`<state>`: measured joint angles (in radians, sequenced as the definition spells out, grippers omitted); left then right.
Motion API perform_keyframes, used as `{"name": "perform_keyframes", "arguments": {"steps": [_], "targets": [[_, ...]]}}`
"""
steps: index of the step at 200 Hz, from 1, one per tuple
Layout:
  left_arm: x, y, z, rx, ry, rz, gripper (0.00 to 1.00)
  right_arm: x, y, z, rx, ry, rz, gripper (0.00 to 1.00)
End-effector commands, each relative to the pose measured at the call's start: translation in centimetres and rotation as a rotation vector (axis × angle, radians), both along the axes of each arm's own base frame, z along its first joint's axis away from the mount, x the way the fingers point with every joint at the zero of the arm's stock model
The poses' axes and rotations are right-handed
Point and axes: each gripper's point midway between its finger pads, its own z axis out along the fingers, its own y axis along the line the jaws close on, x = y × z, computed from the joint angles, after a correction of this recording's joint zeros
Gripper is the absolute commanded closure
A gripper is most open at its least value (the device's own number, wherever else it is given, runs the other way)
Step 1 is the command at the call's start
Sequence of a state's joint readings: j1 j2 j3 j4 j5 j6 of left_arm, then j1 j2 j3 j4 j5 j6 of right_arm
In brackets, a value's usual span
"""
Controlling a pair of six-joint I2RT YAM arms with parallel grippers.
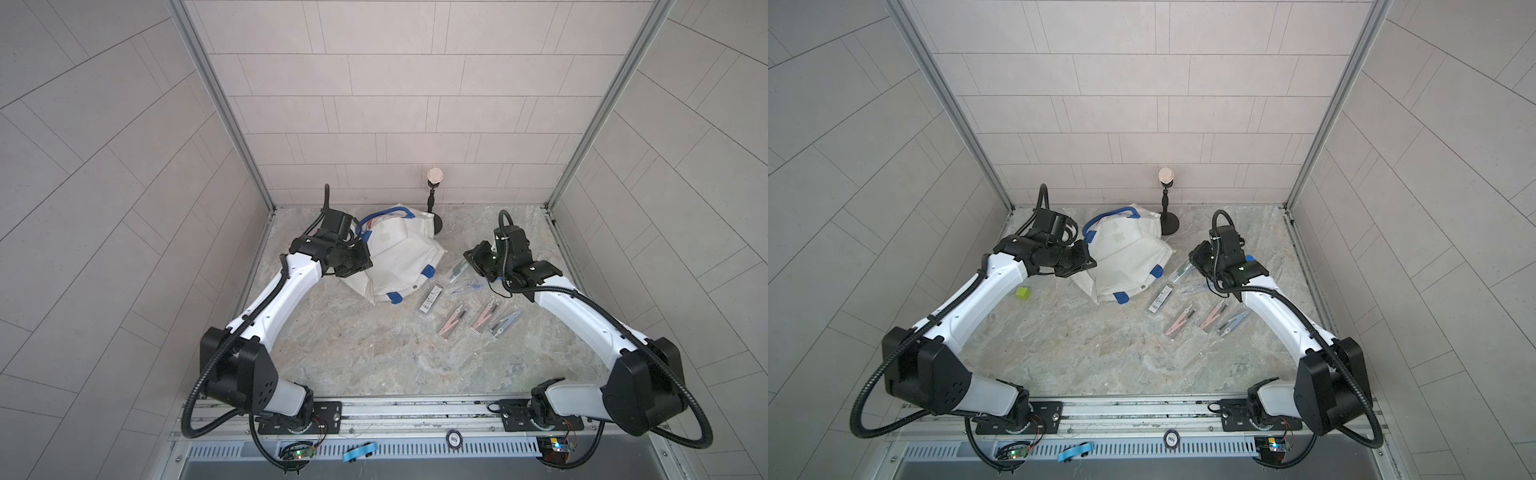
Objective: Take out the compass set from the canvas bag
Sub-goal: Adjust the canvas bag at the center of the board.
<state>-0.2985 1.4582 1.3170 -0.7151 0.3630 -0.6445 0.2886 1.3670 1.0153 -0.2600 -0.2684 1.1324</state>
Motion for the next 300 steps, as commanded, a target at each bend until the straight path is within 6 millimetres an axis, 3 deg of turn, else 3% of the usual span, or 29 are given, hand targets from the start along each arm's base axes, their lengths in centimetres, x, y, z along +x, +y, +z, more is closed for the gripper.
{"name": "perform_keyframes", "arguments": {"steps": [1, 63, 98, 136, 176, 203, 221, 261, 263, 269, 274, 300], "targets": [[0.9, -0.1, 2.9, -0.072, -0.041, 0.041, 1.0, 0.8, 1.2, -3.2, -0.037, 0.082, 0.078, 0.98], [1.9, 0.0, 5.2, -0.285, 0.052, 0.145, 1.0, 8.2, 3.2, -7.4, -0.026, 0.132, 0.089, 0.98], [2.1, 0.2, 5.7, -0.374, 0.108, 0.192, 1.0, 11.1, 4.8, -10.2, 0.022, 0.182, 0.095, 0.97], [2.4, 0.9, 4.3, -0.512, 0.229, 0.26, 1.0, 12.2, 5.8, -13.0, 0.032, 0.235, 0.096, 0.96], [2.3, 3.6, 2.5, -0.492, 0.283, 0.329, 1.0, 12.0, 6.5, -14.2, -0.008, 0.279, 0.146, 0.93], [1.6, 5.4, 1.6, -0.42, 0.309, 0.355, 0.97, 11.1, 6.2, -14.5, -0.023, 0.307, 0.147, 0.83], [0.8, 6.2, 1.2, -0.35, 0.323, 0.354, 0.86, 10.4, 5.8, -14.2, -0.029, 0.315, 0.136, 0.74], [-0.7, 7.9, 1.0, -0.218, 0.316, 0.359, 0.41, 8.5, 4.8, -13.4, -0.058, 0.342, 0.118, 0.62], [-0.8, 8.0, 1.1, -0.212, 0.313, 0.36, 0.38, 8.4, 4.7, -13.3, -0.059, 0.343, 0.117, 0.61], [-0.9, 8.2, 1.2, -0.196, 0.307, 0.363, 0.13, 8.3, 4.6, -13.1, -0.061, 0.339, 0.117, 0.6], [-1.1, 8.4, 1.3, -0.177, 0.3, 0.361, 0.02, 8.1, 4.5, -12.9, -0.062, 0.34, 0.116, 0.59], [-2.0, 10.0, 2.2, -0.074, 0.266, 0.367, 0.0, 7.6, 4.0, -10.9, -0.08, 0.312, 0.112, 0.53]]}}
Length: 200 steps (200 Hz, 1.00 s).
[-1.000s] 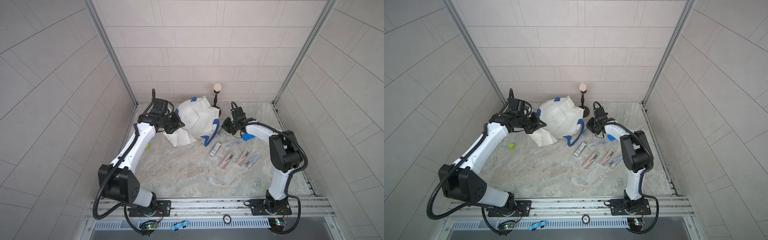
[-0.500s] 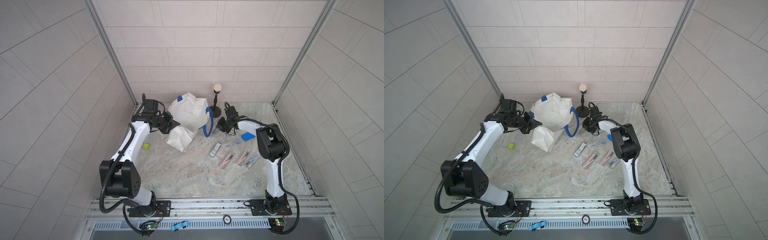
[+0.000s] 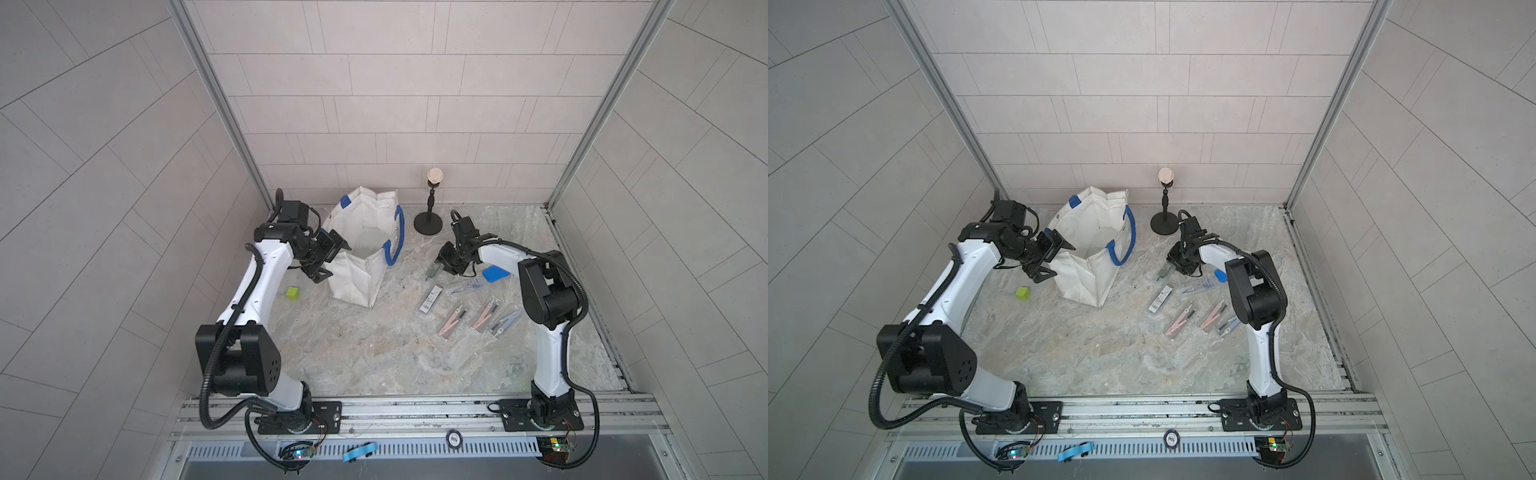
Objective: Take out the compass set from the canvas bag
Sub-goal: Adjust the canvas bag at the center of the board.
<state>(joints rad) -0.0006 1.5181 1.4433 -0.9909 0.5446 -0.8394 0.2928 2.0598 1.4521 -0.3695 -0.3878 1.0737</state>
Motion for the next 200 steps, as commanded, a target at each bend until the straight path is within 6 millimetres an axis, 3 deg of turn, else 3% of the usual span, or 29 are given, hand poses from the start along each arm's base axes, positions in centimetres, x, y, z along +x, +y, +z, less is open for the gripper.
{"name": "perform_keyframes", "arguments": {"steps": [1, 43, 72, 123, 143, 163, 182, 185, 200], "targets": [[-1.7, 2.0, 1.9, 0.14, -0.025, -0.015, 0.0, -0.6, -0.7, 3.2, -0.032, -0.043, -0.006, 0.53], [-3.3, 5.2, 4.6, 0.358, -0.091, -0.017, 0.0, -1.7, -2.1, 7.5, -0.113, -0.093, 0.026, 0.5], [-4.2, 7.5, 7.4, 0.496, -0.216, 0.028, 0.0, -2.9, -4.2, 11.1, -0.229, -0.146, 0.057, 0.49], [-5.6, 11.4, 13.9, 0.751, -0.592, 0.164, 0.0, -5.3, -9.1, 19.7, -0.475, -0.327, 0.069, 0.52], [-5.9, 11.1, 15.0, 0.779, -0.729, 0.152, 0.0, -6.1, -11.9, 22.0, -0.59, -0.361, 0.02, 0.52], [-6.7, 11.2, 15.6, 0.795, -0.87, 0.202, 0.0, -6.0, -13.2, 23.8, -0.594, -0.468, -0.022, 0.52], [-7.8, 12.3, 14.9, 0.821, -0.904, 0.286, 0.0, -6.5, -16.5, 25.6, -0.672, -0.575, -0.226, 0.51], [-7.8, 12.4, 14.5, 0.827, -0.894, 0.289, 0.0, -6.7, -17.1, 25.5, -0.683, -0.578, -0.276, 0.48], [-7.7, 12.9, 12.5, 0.853, -0.832, 0.284, 0.0, -7.7, -19.7, 25.0, -0.687, -0.625, -0.428, 0.13]]}}
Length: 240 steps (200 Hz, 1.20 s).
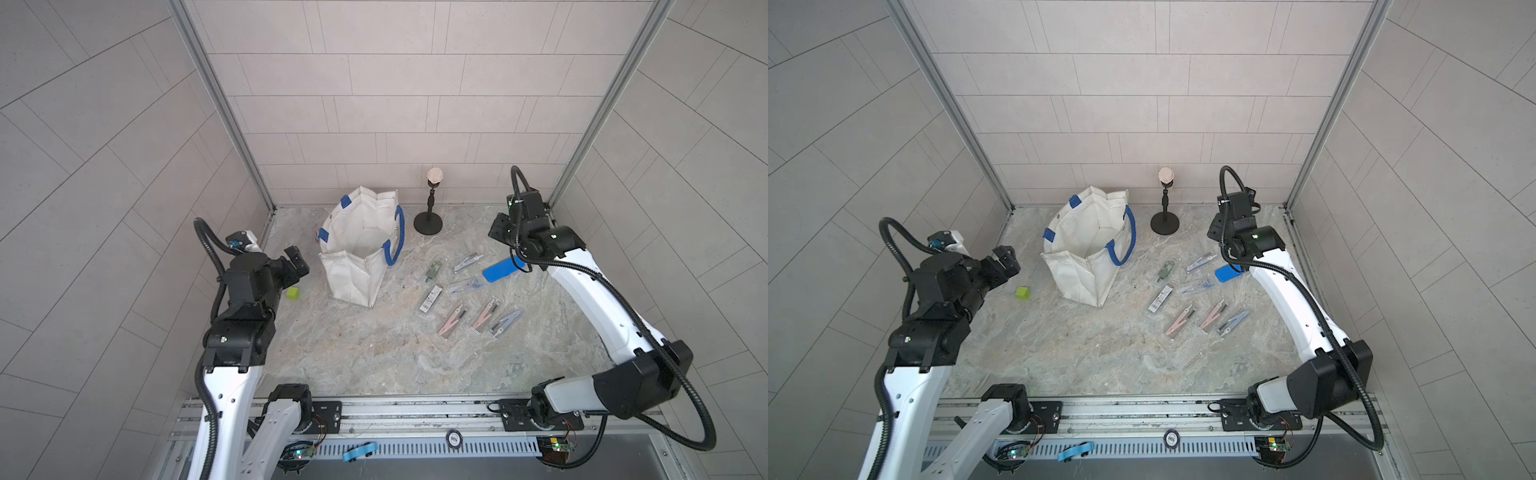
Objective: Take out the compass set from the canvas bag
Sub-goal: Reset both arms
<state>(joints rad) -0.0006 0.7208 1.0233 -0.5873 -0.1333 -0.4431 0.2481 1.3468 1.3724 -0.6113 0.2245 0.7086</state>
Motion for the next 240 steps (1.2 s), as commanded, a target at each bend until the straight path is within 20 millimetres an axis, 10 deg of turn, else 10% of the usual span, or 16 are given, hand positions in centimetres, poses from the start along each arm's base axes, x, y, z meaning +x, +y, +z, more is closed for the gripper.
{"name": "perform_keyframes", "arguments": {"steps": [1, 45, 127, 240], "targets": [[0.7, 1.6, 0.6, 0.055, -0.063, 0.08, 0.0, -0.7, -5.0, 0.5, -0.046, -0.161, -0.252, 0.12], [2.3, 3.8, -5.4, 0.211, 0.022, 0.169, 0.0, -1.4, -8.5, 1.5, -0.176, -0.35, -0.316, 0.17], [8.8, 3.8, -19.1, 0.34, 0.193, 0.101, 0.0, -1.4, -8.8, -12.1, -0.542, 0.039, -0.197, 0.13], [15.1, 2.5, -24.2, 0.342, 0.291, -0.005, 0.0, 5.8, -6.9, -16.9, -0.628, 0.065, -0.098, 0.08]]}}
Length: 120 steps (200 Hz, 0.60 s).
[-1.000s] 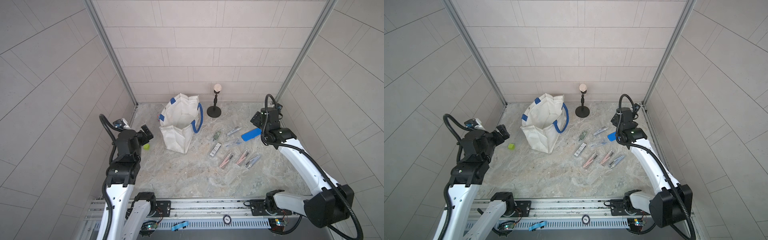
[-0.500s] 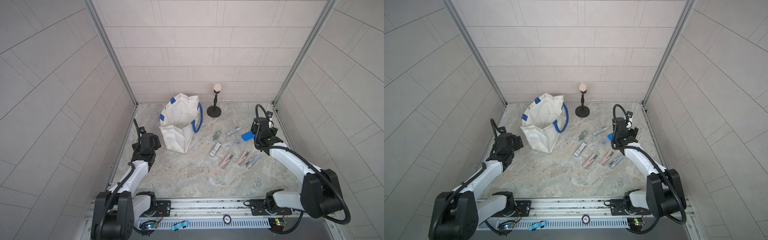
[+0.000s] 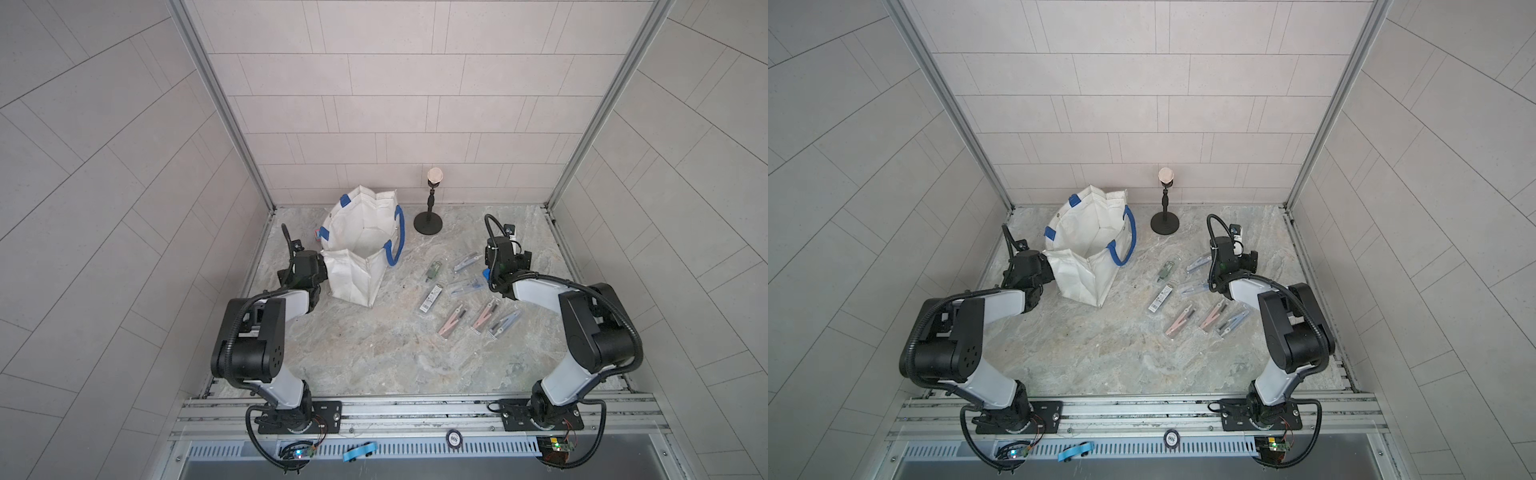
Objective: Take out the compass set from the canvas bag
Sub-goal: Reset both arms
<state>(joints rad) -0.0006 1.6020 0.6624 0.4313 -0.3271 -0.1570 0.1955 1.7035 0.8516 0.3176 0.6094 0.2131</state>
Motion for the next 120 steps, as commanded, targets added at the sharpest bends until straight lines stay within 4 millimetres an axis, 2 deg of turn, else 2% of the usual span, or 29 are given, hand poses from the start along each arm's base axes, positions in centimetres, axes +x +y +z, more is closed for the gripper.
{"name": "perform_keyframes", "arguments": {"steps": [1, 14, 30, 49, 63, 88, 93, 120], "targets": [[0.1, -0.7, 0.3, 0.002, -0.01, -0.051, 0.0, 1.0, 0.0, 1.0, -0.029, -0.008, -0.002, 0.08], [0.0, -0.7, 0.4, 0.001, -0.022, -0.054, 0.0, 0.8, -0.2, 2.6, -0.02, -0.049, 0.0, 0.08], [0.0, -0.7, 0.4, 0.0, -0.023, -0.054, 0.0, -0.5, -1.3, 4.6, 0.013, -0.09, -0.037, 0.08], [0.0, -0.7, 0.4, 0.003, -0.023, -0.052, 0.0, -3.3, -3.0, 6.4, 0.039, -0.135, -0.088, 0.08], [0.1, -0.7, 0.4, 0.006, -0.02, -0.055, 0.0, -5.7, -3.9, 6.9, 0.043, -0.143, -0.105, 0.08], [0.3, -0.8, 0.3, 0.014, -0.009, -0.058, 0.0, -9.0, -4.8, 6.2, 0.037, -0.125, -0.114, 0.08], [0.3, -0.9, 0.3, 0.012, -0.009, -0.062, 0.0, -9.8, -4.9, 5.1, 0.034, -0.106, -0.117, 0.08], [0.4, -2.1, 0.4, -0.003, -0.041, -0.141, 0.0, -10.5, -5.0, 2.9, 0.041, -0.1, -0.118, 0.08]]}}
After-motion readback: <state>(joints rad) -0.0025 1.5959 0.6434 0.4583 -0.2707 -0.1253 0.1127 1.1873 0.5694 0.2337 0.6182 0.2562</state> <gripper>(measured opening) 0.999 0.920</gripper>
